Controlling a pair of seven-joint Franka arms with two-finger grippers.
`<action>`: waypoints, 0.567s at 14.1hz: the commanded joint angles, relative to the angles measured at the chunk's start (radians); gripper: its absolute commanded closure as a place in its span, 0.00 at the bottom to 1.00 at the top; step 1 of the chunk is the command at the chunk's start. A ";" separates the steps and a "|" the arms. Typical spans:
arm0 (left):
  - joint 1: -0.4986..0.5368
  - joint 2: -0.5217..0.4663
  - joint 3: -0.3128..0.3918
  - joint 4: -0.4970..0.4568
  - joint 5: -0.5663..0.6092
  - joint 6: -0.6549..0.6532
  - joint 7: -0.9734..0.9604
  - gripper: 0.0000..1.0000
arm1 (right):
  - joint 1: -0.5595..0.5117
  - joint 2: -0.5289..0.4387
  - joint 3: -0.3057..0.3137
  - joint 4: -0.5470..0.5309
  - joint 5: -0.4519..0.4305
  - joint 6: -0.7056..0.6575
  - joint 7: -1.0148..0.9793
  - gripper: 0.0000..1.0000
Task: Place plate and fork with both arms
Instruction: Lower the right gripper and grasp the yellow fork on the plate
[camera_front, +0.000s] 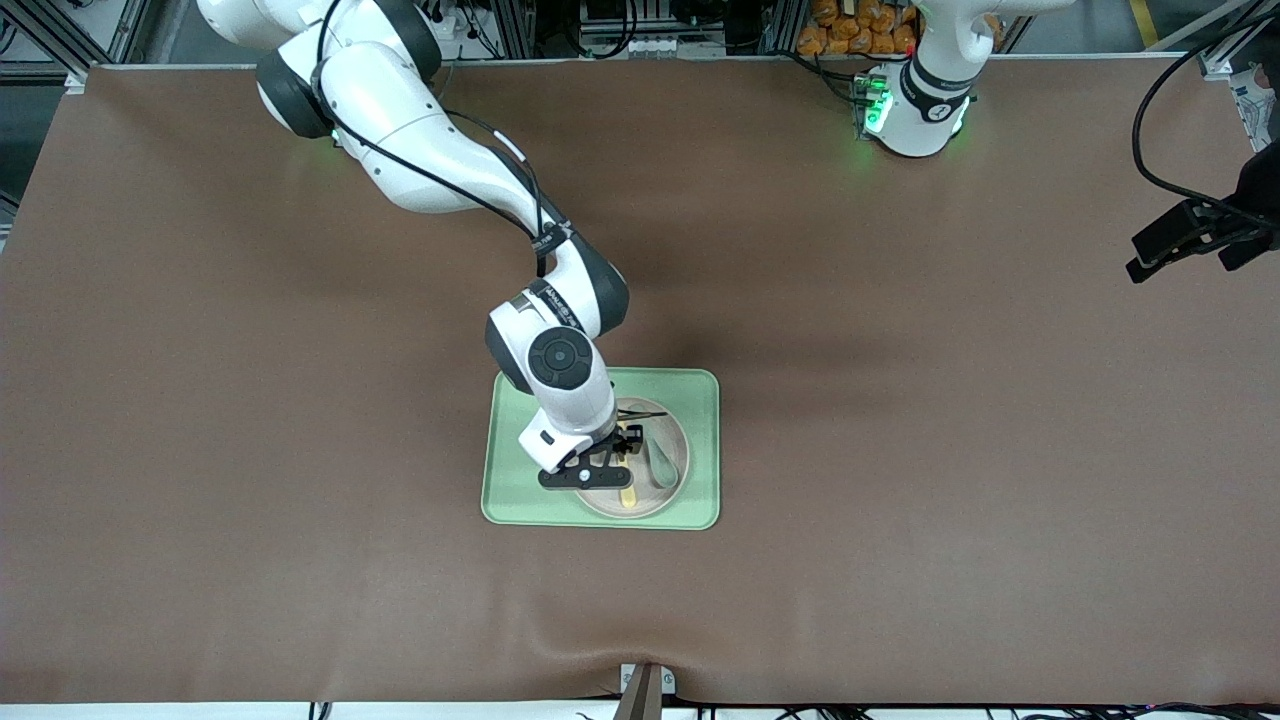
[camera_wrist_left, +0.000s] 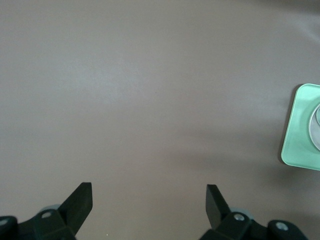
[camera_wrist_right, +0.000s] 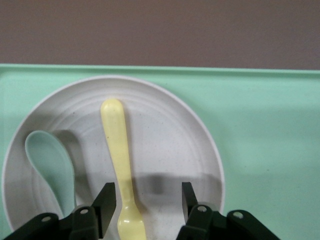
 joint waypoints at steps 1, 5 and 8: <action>0.007 -0.004 0.004 -0.009 0.000 0.018 0.019 0.00 | 0.020 0.037 -0.008 0.039 0.004 -0.005 0.027 0.42; 0.007 -0.004 0.004 -0.008 0.000 0.022 0.019 0.00 | 0.019 0.038 -0.006 0.039 0.007 -0.008 0.027 0.48; 0.007 -0.002 0.004 -0.008 0.000 0.029 0.019 0.00 | 0.025 0.041 -0.006 0.037 0.007 -0.011 0.028 0.48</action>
